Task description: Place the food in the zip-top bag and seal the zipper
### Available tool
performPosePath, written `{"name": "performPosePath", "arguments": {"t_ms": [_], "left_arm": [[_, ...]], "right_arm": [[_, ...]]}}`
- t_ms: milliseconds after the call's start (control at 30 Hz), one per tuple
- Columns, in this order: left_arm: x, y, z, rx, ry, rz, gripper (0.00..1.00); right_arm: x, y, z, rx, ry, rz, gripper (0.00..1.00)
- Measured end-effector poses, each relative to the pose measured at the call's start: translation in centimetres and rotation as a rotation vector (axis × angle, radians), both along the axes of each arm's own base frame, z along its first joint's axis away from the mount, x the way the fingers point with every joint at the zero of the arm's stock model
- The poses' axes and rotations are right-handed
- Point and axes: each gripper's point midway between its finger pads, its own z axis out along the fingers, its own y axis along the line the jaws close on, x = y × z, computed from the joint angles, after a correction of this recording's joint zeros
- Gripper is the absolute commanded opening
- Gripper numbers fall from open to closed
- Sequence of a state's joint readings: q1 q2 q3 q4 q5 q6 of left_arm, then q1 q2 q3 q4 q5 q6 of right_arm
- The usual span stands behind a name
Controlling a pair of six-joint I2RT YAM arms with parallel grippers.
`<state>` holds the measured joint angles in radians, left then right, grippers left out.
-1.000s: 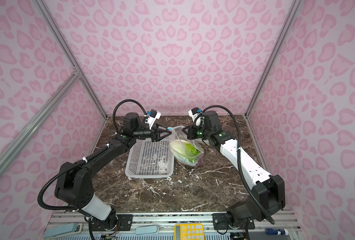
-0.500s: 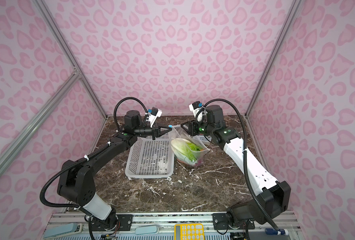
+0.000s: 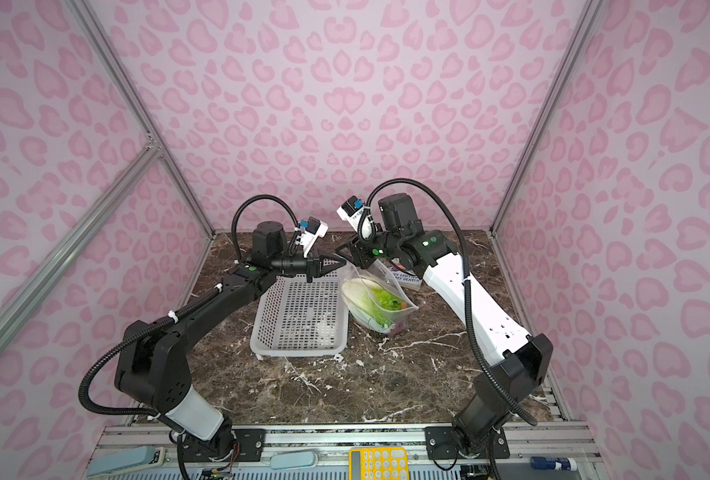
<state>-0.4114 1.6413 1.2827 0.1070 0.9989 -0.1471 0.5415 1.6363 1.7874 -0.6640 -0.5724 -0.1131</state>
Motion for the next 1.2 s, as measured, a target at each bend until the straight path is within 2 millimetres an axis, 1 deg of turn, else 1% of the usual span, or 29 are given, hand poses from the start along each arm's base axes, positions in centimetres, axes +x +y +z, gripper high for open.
{"name": "performPosePath", "arguments": {"t_ms": [100,267,367,433,500,600,667,833,933,1033,1133,1200], "left_arm": [[0.0,0.0,0.0,0.000,0.000,-0.001,0.04],[0.0,0.0,0.2,-0.002,-0.009,-0.005,0.04],[0.0,0.0,0.2,0.000,-0.007,-0.005,0.04],[0.0,0.0,0.2,0.000,-0.007,-0.005,0.04],[-0.1,0.0,0.3,-0.001,-0.007,-0.007,0.04],[-0.1,0.0,0.3,0.000,-0.004,-0.006,0.04],[-0.1,0.0,0.3,0.001,-0.003,-0.007,0.04],[-0.2,0.0,0.1,0.004,0.007,-0.010,0.04],[-0.3,-0.1,0.3,0.002,0.008,-0.016,0.04],[-0.3,-0.1,0.5,-0.003,0.004,-0.024,0.04],[-0.3,-0.1,0.6,-0.003,0.002,-0.023,0.04],[-0.3,-0.1,0.5,-0.003,0.003,-0.023,0.04]], "right_arm": [[-0.1,0.0,-1.1,-0.036,0.012,0.017,0.32],[-0.2,-0.1,-2.5,-0.075,0.031,0.036,0.32],[-0.2,-0.1,-2.9,-0.085,0.035,0.041,0.31],[0.0,-0.3,-3.3,-0.088,0.037,0.038,0.27],[0.1,-0.5,-3.8,-0.094,0.048,0.035,0.20],[0.2,-0.7,-4.1,-0.093,0.061,0.031,0.13],[0.1,-0.7,-4.1,-0.087,0.058,0.033,0.10],[-0.2,-1.0,-4.2,-0.072,0.074,0.030,0.08],[-0.4,-1.1,-4.1,-0.062,0.071,0.027,0.08],[-0.5,-1.2,-3.7,-0.051,0.068,0.024,0.16],[-0.5,-1.0,-3.4,-0.034,0.066,0.028,0.20],[-0.5,-0.9,-3.2,-0.022,0.070,0.025,0.20]]}}
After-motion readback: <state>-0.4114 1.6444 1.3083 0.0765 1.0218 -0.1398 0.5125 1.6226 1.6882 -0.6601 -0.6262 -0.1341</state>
